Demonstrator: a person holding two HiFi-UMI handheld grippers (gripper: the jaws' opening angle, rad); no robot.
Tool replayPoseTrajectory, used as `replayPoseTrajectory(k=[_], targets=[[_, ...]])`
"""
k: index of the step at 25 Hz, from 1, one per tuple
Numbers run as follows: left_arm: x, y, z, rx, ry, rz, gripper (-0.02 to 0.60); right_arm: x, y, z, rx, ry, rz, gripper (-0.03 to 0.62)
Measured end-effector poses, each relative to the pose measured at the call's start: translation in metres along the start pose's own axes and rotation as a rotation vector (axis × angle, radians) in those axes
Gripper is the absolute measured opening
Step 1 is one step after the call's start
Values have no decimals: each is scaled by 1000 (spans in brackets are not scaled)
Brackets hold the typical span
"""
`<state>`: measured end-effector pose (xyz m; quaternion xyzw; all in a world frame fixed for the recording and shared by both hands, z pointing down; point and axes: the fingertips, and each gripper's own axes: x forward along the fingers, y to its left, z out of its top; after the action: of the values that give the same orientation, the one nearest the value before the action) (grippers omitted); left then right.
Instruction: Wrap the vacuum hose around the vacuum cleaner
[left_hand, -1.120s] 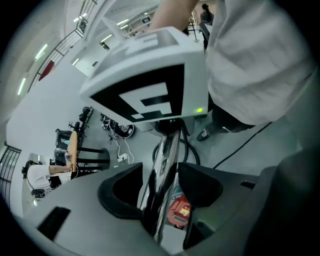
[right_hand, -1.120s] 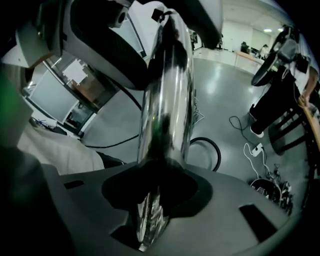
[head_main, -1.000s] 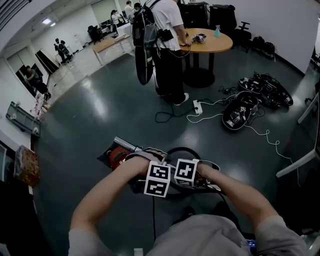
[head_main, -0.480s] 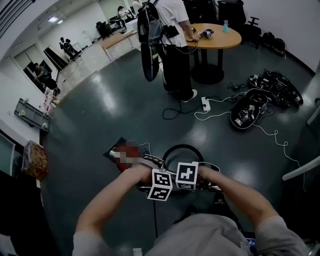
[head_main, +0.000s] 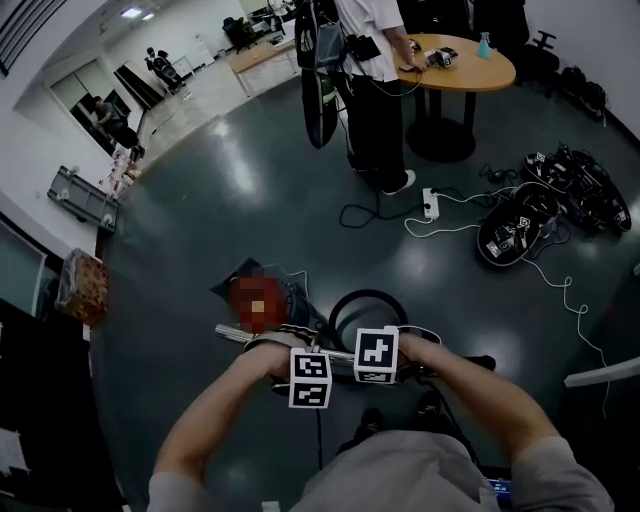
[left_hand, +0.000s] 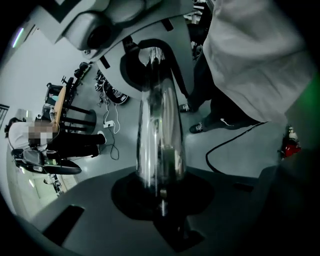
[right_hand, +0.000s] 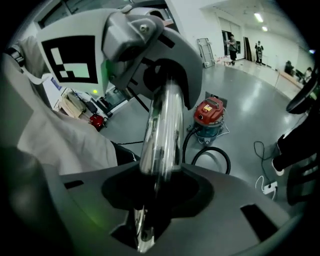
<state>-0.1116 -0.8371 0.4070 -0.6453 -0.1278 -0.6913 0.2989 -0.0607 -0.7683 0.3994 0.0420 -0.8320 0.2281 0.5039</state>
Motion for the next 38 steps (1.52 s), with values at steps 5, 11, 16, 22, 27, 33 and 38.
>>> replayPoseTrajectory(k=[5, 11, 16, 22, 27, 33, 38], targets=[[3, -6, 13, -128, 8, -67, 85, -9, -7, -13, -109, -26, -18, 133], [5, -9, 26, -299, 21, -99, 86, -35, -24, -18, -229, -109, -125, 138], [12, -14, 39, -388, 27, -101, 86, -40, -29, -33, -286, -93, -166, 146], [19, -22, 58, -468, 21, -109, 86, -51, -27, -51, -351, -92, -208, 156], [25, -47, 56, -610, 19, -161, 86, -93, -33, -54, -319, -224, -244, 160], [33, -76, 56, -847, -7, -169, 86, -138, -43, -58, -46, -485, -217, 158], [49, -98, 65, -1035, -72, -192, 86, -134, -34, -64, 218, -734, -101, 158]])
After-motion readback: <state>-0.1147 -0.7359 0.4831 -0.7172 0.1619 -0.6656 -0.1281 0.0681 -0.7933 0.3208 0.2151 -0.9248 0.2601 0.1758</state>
